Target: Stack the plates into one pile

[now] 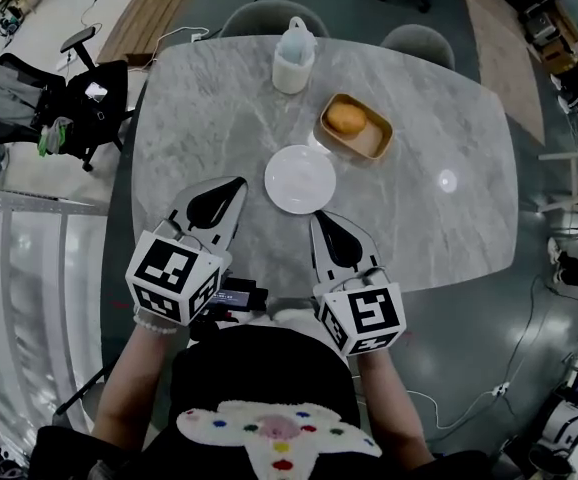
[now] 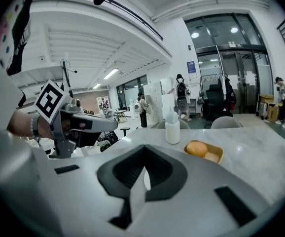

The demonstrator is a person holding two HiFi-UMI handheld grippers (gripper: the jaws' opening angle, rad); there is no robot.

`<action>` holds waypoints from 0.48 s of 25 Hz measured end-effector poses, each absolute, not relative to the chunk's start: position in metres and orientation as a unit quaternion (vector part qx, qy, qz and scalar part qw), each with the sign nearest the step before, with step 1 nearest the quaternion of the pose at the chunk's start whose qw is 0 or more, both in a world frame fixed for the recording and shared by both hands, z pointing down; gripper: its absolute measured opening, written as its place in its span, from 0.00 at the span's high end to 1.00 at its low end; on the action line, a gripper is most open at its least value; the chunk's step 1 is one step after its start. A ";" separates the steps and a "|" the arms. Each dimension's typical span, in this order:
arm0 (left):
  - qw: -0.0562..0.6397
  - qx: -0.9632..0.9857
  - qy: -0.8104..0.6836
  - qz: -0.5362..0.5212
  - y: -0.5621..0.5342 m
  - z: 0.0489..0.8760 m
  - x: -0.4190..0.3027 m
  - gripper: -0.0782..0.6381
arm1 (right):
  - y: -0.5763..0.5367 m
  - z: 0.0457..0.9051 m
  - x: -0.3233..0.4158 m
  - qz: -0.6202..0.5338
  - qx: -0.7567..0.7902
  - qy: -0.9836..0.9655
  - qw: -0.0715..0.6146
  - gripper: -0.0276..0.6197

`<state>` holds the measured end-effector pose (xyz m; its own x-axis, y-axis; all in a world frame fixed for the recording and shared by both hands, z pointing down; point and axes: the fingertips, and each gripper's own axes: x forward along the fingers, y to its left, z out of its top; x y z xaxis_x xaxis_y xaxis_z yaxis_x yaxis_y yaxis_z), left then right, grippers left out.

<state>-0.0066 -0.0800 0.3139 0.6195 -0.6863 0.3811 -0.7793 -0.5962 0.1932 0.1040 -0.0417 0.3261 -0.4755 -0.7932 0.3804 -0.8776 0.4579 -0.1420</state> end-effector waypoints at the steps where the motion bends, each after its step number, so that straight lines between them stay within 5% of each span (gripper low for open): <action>1: 0.168 0.884 -0.415 0.136 -0.076 0.312 -0.008 0.88 | -0.042 0.324 0.105 0.158 0.497 -0.844 0.129 0.95; 12: 0.148 0.883 -0.420 0.148 -0.046 0.307 -0.024 0.88 | -0.036 0.308 0.112 0.124 0.509 -0.840 0.138 0.95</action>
